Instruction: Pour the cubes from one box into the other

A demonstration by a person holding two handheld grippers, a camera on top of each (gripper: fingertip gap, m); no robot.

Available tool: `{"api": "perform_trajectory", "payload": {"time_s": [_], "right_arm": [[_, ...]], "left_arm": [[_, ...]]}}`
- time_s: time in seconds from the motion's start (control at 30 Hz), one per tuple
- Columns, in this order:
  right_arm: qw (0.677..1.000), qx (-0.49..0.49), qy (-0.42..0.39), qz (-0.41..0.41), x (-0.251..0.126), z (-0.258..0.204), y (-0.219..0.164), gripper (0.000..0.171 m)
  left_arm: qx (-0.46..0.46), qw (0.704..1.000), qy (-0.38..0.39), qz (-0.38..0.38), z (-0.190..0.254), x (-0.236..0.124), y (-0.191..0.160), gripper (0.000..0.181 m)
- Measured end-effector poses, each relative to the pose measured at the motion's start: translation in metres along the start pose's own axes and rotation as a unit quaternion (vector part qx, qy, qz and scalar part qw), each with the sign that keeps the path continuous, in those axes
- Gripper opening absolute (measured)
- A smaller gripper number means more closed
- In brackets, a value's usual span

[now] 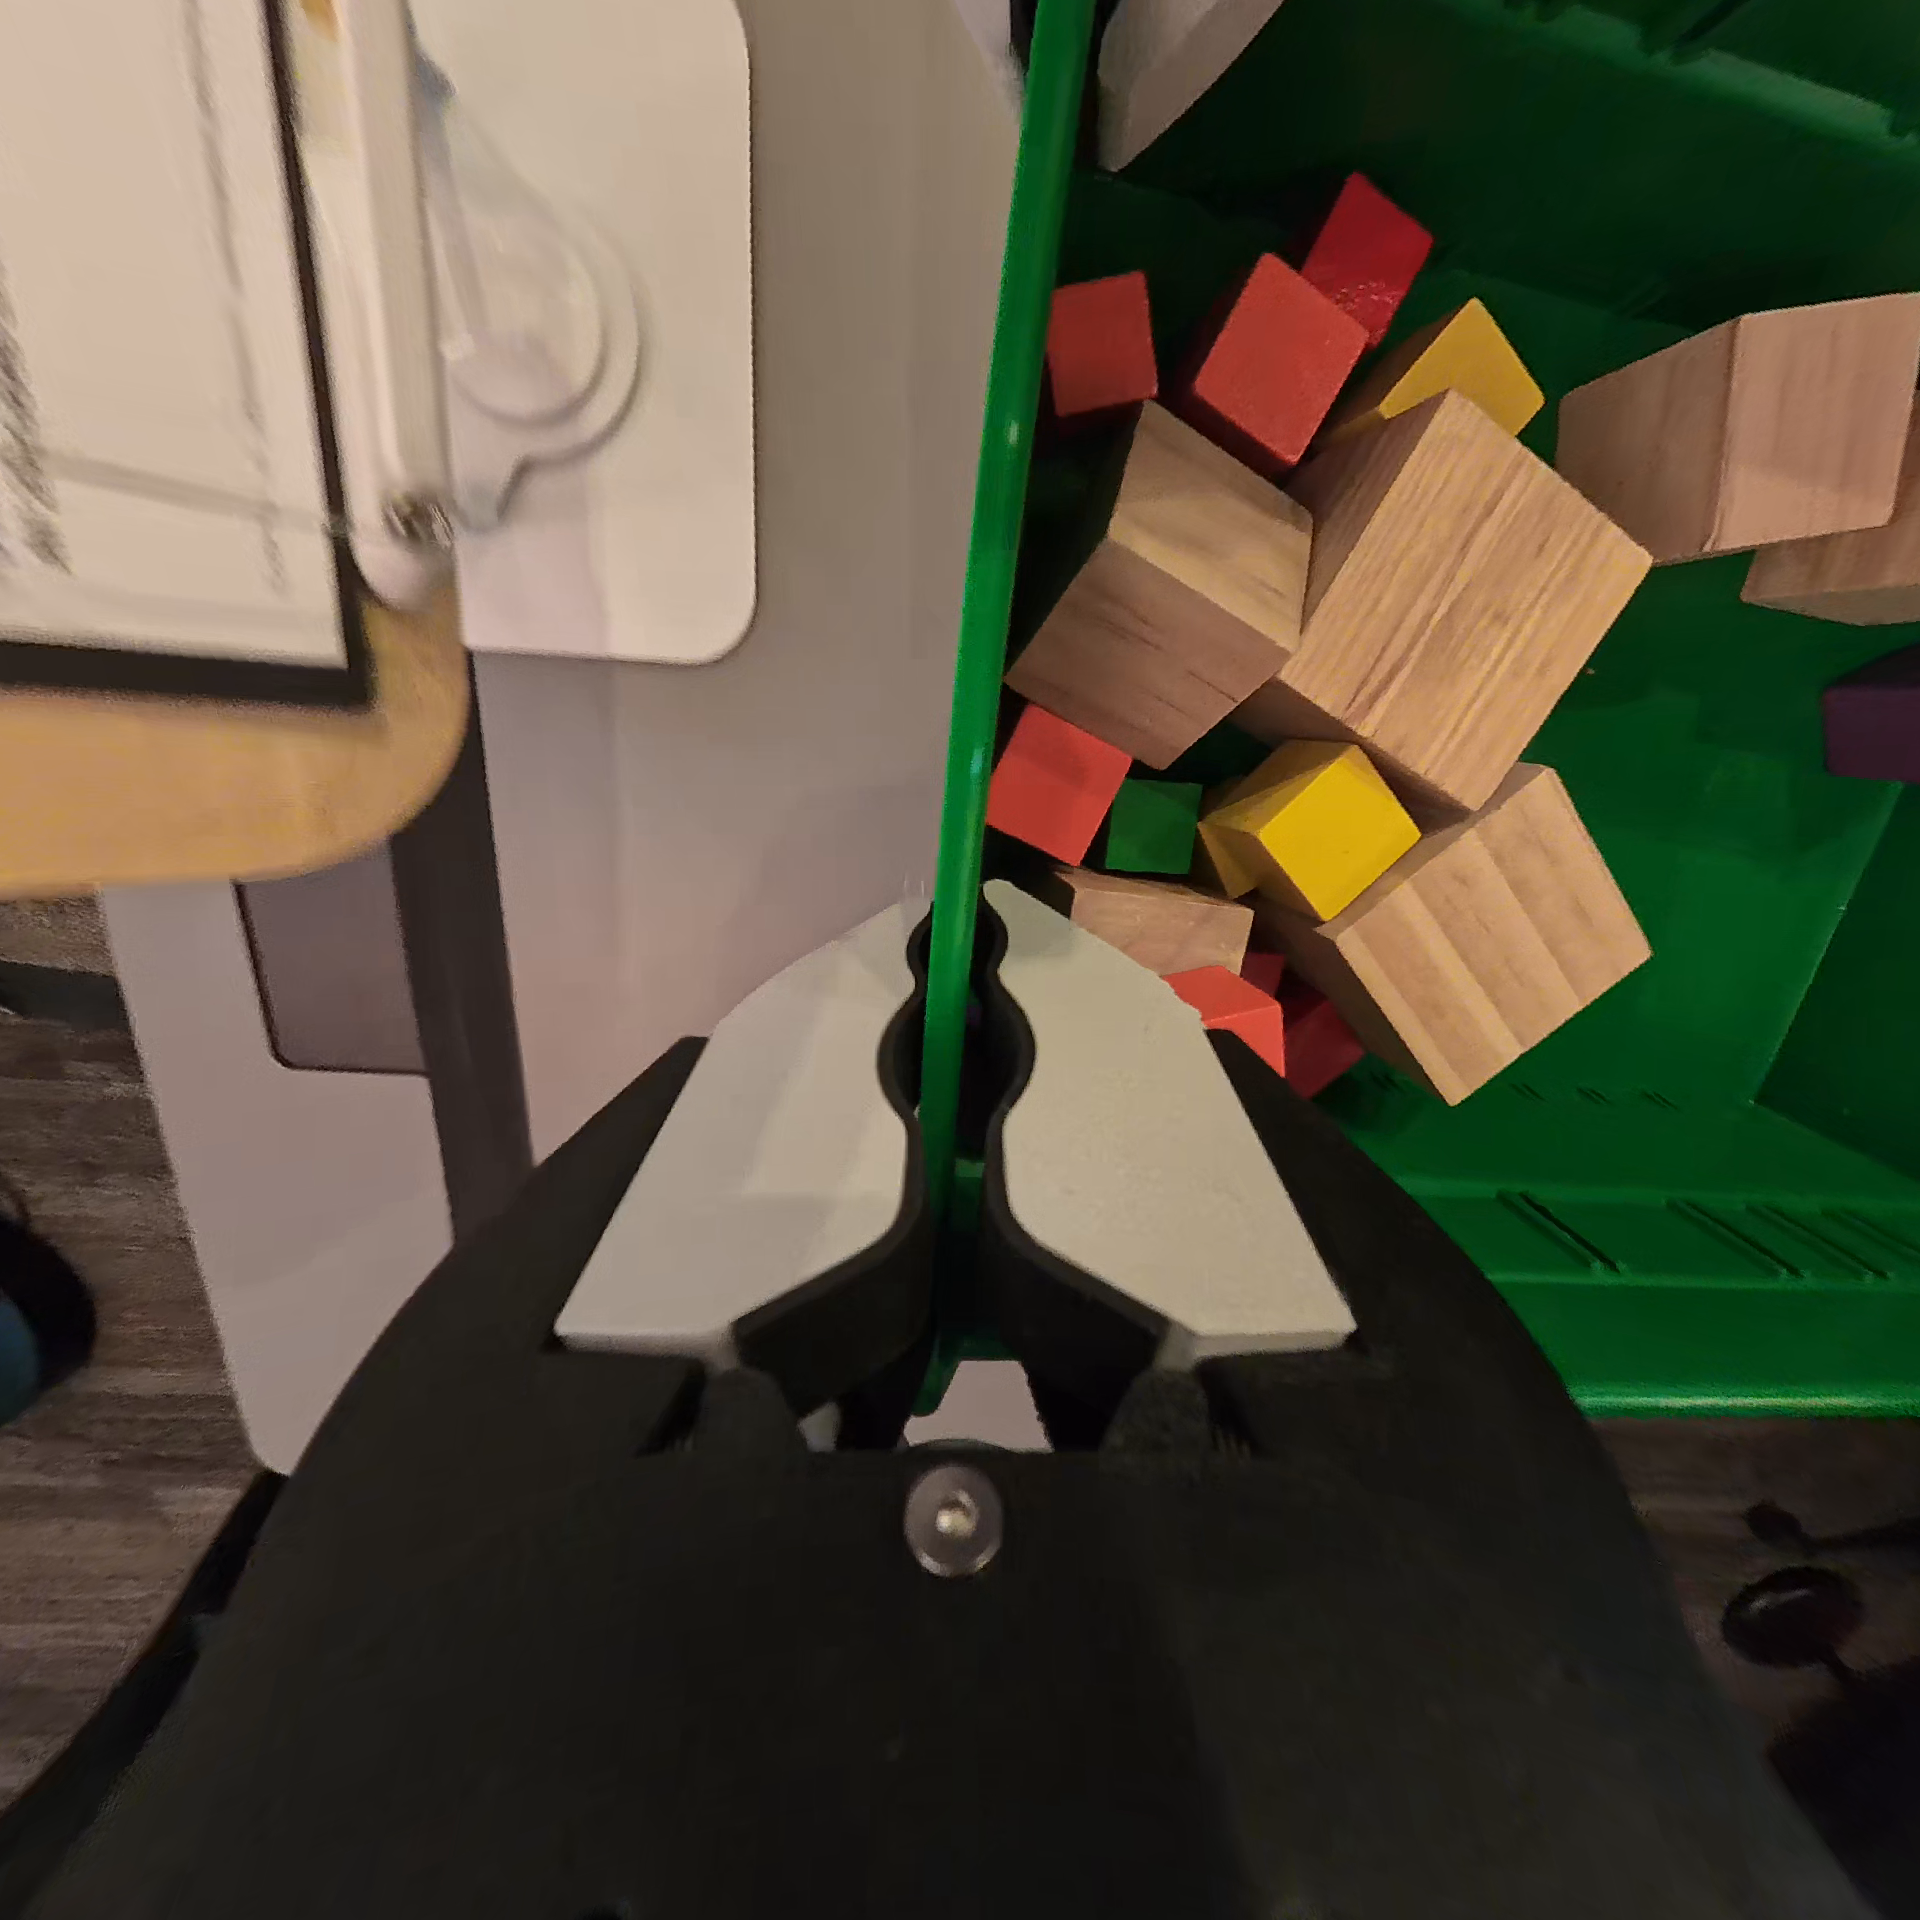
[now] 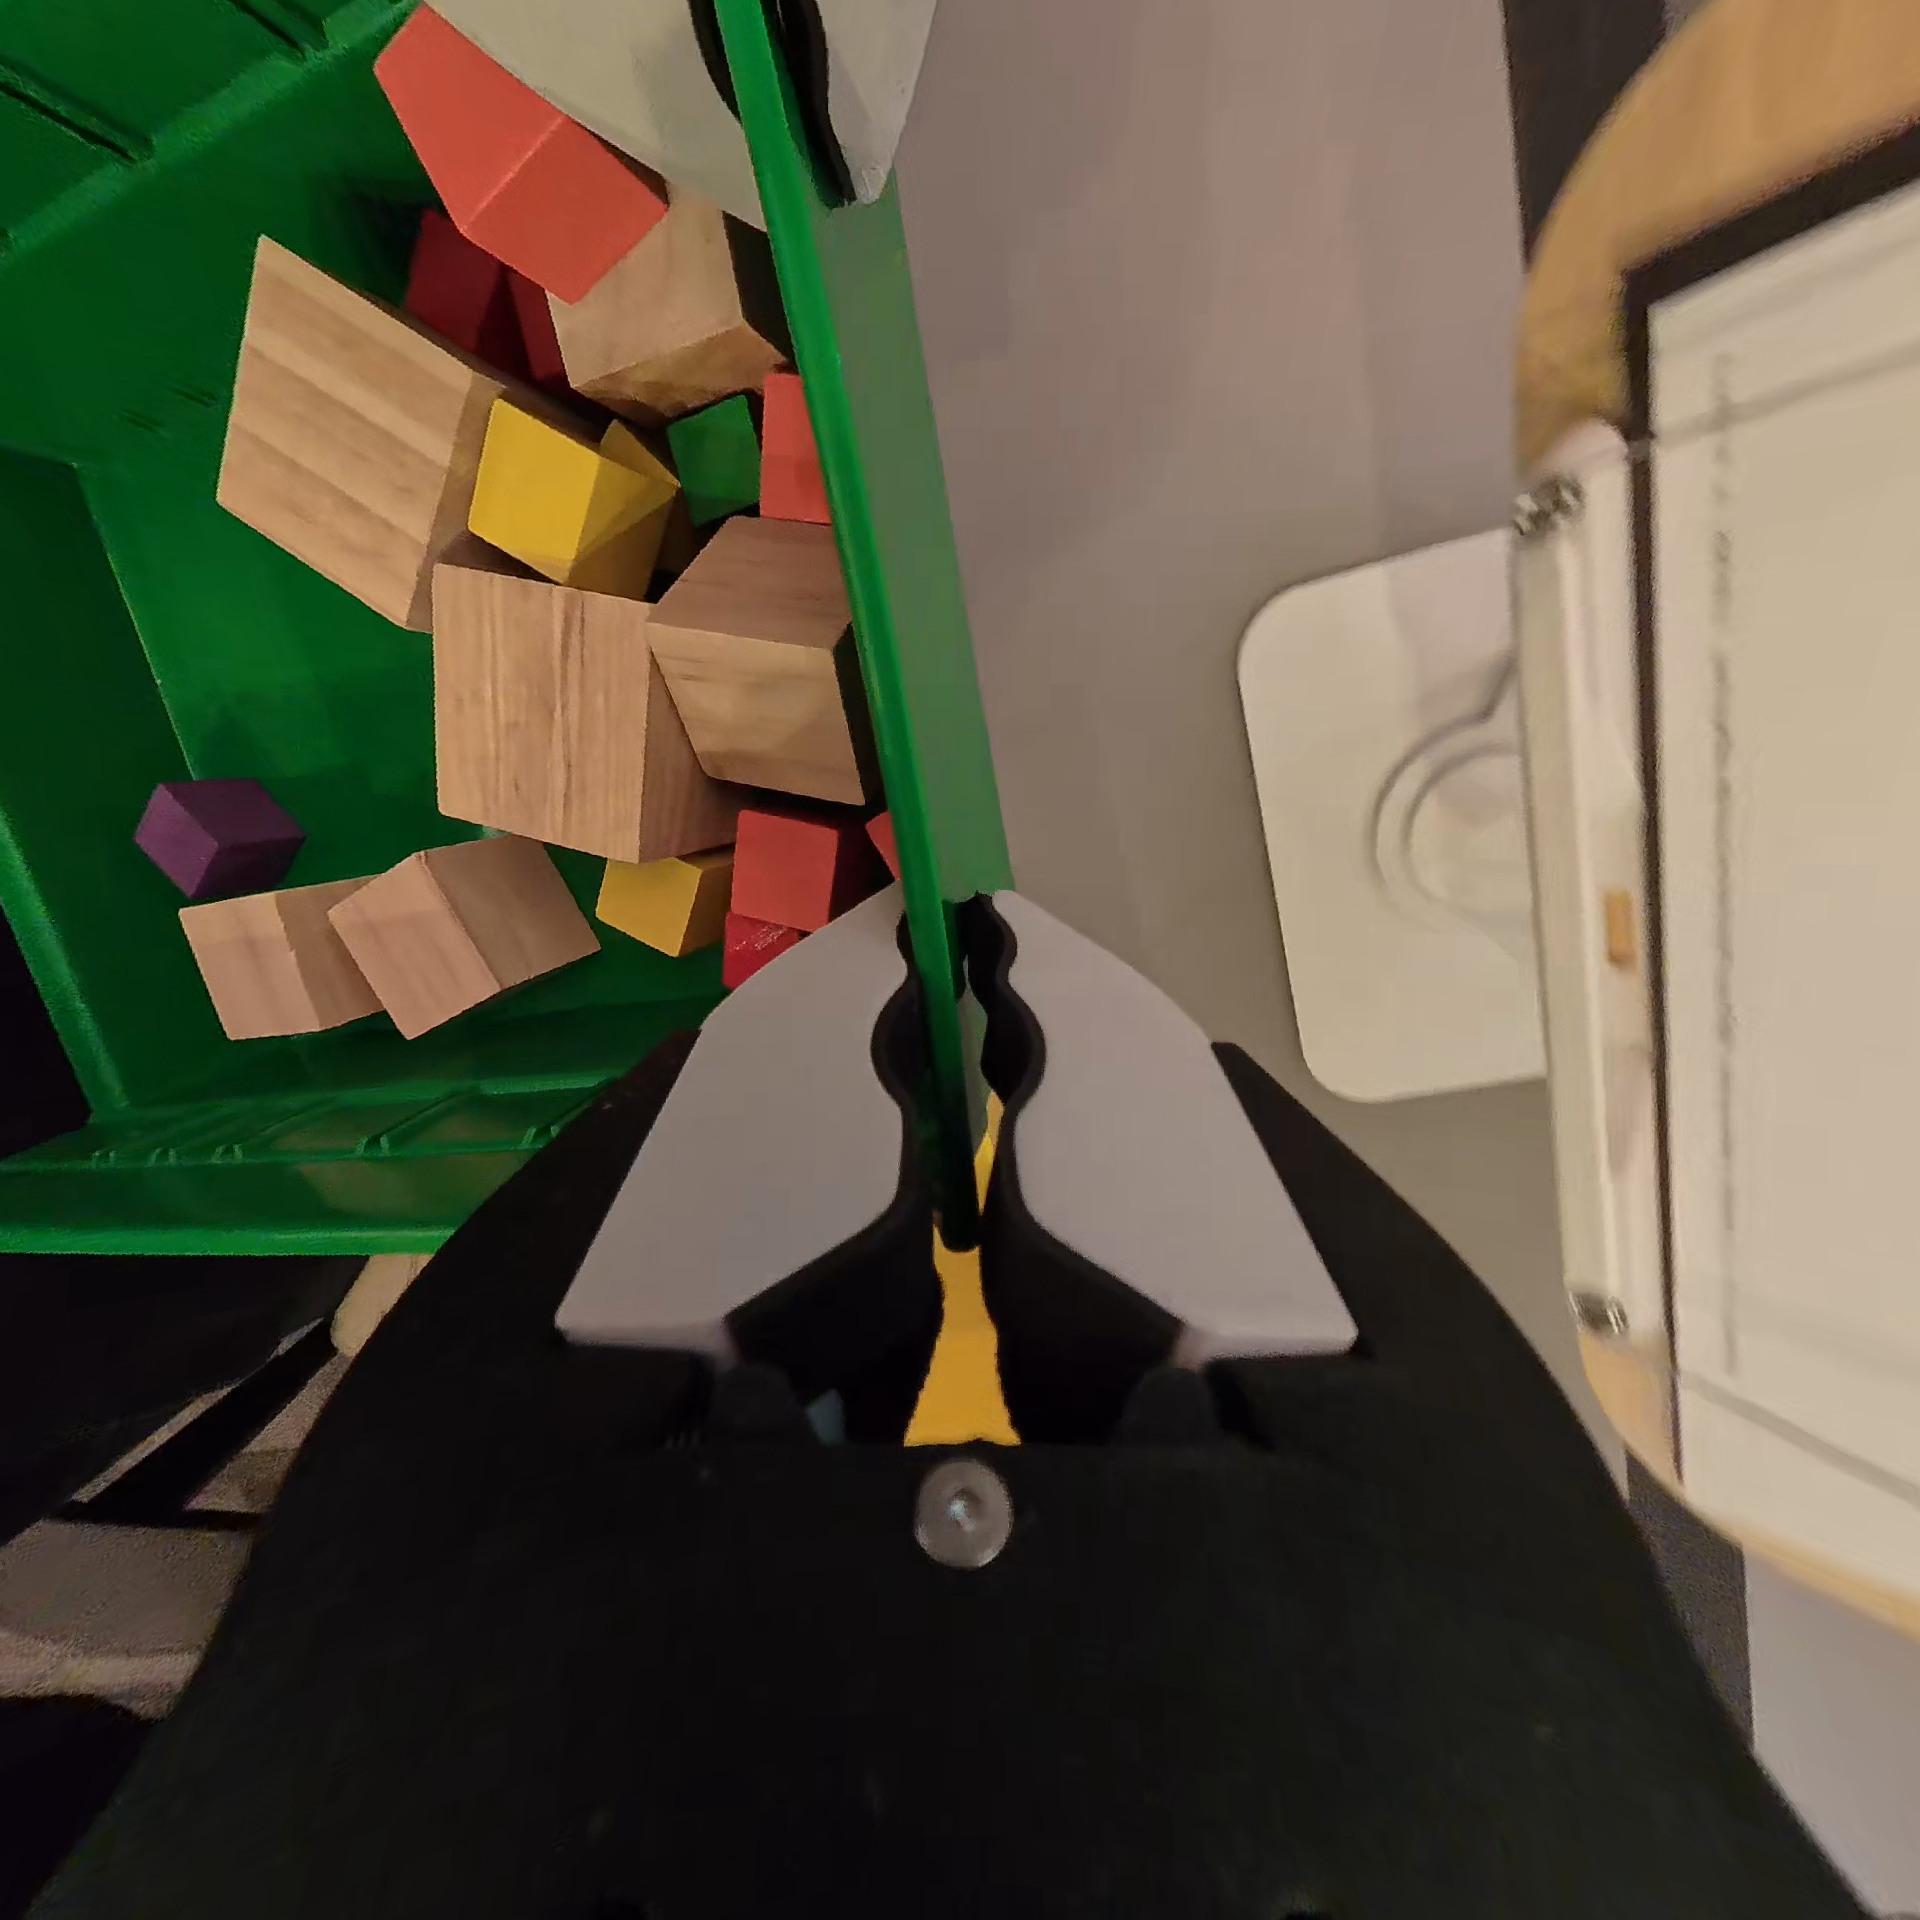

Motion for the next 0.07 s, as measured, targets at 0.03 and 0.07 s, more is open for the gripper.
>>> {"api": "perform_trajectory", "payload": {"time_s": [0.03, 0.07], "right_arm": [[1.0, 0.005, -0.006, 0.003, -0.011, 0.003, -0.008, 0.0], [1.0, 0.01, -0.012, 0.005, -0.02, 0.007, -0.017, 0.0]], "left_arm": [[0.006, 1.0, 0.003, -0.001, -0.002, -0.005, 0.014, 0.003], [0.01, 1.0, 0.004, 0.0, -0.004, -0.008, 0.027, 0.004]]}}
Point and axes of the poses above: each gripper's, where its closed fingertips meet, x out along the fingers, y out of its top, z = x × y across the jaws, the point moved 2 cm from there along -x, back along the fingers, and after that the axes turned 2 degrees about -z, right-handed, at the moved point
